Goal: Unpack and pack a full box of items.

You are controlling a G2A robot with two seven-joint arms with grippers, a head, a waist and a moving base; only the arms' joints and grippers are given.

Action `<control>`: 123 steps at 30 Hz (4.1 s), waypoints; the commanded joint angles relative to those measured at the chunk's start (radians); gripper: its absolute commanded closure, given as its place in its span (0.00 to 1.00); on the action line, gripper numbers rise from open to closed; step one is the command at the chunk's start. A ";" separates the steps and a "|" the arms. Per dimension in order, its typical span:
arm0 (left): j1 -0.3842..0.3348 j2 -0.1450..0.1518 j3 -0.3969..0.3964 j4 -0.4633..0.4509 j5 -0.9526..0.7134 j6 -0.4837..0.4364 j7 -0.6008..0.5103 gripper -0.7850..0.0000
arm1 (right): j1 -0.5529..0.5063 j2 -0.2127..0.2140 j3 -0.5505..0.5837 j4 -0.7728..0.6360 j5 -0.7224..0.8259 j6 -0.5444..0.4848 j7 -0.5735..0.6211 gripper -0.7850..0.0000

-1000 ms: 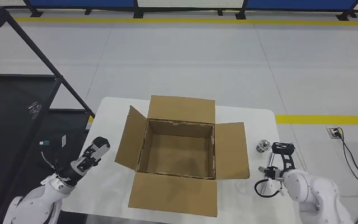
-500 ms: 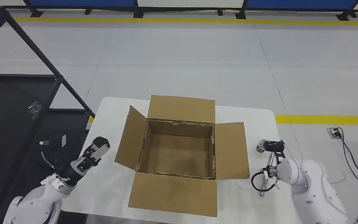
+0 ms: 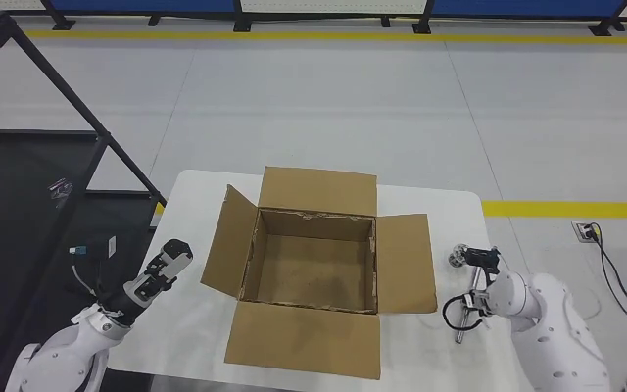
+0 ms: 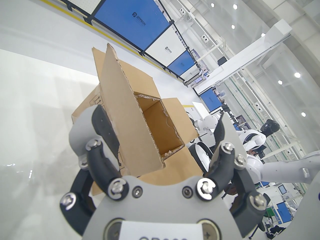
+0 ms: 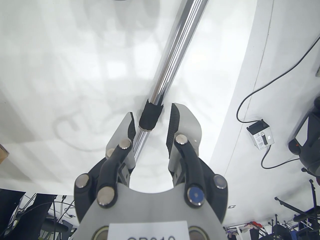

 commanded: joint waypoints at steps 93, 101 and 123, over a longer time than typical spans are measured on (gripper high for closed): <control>0.000 0.000 0.000 0.000 0.000 0.000 0.000 0.00 | 0.648 -0.633 -1.163 0.625 -0.065 -0.018 -0.243 1.00; 0.000 0.000 0.000 0.000 0.000 0.000 0.000 0.00 | 0.660 -0.690 -1.139 0.779 -0.038 -0.049 -0.278 0.69; 0.000 0.000 0.000 0.000 0.000 0.000 0.000 0.00 | 0.537 -0.532 -0.913 0.333 -0.170 -0.097 -0.211 0.58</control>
